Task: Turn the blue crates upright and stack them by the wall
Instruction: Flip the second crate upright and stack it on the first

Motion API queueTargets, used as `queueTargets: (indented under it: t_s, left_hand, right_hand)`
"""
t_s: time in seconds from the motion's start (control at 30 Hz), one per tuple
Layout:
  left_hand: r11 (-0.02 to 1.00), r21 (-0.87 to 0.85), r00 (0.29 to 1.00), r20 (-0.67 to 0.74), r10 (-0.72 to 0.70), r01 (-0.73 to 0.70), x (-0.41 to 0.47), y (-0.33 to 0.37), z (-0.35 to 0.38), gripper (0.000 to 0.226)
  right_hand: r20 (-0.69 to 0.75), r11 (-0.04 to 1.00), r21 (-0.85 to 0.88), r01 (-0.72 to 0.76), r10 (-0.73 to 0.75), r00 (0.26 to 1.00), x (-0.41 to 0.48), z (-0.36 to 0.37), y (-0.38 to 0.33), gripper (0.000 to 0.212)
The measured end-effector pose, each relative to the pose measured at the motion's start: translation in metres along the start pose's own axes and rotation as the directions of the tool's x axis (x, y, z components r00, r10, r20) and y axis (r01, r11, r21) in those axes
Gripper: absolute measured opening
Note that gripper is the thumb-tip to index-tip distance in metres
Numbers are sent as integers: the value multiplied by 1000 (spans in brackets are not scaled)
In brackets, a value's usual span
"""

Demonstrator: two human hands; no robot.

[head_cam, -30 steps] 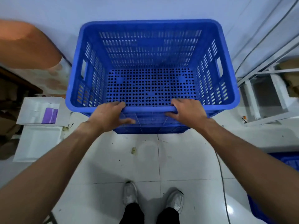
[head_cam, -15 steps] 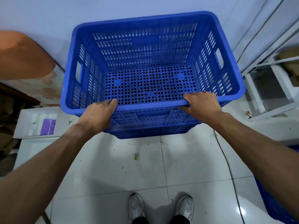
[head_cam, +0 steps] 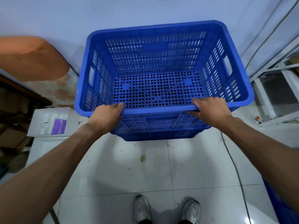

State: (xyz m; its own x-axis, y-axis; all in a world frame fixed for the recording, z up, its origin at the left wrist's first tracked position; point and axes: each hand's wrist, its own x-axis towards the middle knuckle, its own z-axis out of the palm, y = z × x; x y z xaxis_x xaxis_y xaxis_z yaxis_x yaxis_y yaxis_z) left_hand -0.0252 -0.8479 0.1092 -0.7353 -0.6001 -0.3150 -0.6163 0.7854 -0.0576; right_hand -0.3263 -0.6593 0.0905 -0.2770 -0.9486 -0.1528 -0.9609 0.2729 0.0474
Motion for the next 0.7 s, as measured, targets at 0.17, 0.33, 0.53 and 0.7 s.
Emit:
queueTargets:
  t_s: [0.17, 0.33, 0.53, 0.7]
  left_hand:
    - [999, -31, 994, -102, -24, 21, -3, 6, 10, 16]
    - [994, 63, 987, -139, -79, 88, 4, 6, 15, 27]
    - [972, 36, 961, -158, -226, 234, -8, 24, 18, 35]
    - [979, 137, 978, -167, -127, 151, -17, 26, 26, 43]
  right_hand:
    - [-39, 998, -24, -62, 61, 997, -4, 7, -4, 37]
    - [-63, 996, -21, -82, 80, 995, -2, 8, -7, 39]
    - [-133, 978, 6, -207, 206, 969, -10, 11, -22, 39]
    - [-238, 939, 19, -342, 337, 911, -14, 20, -38, 39]
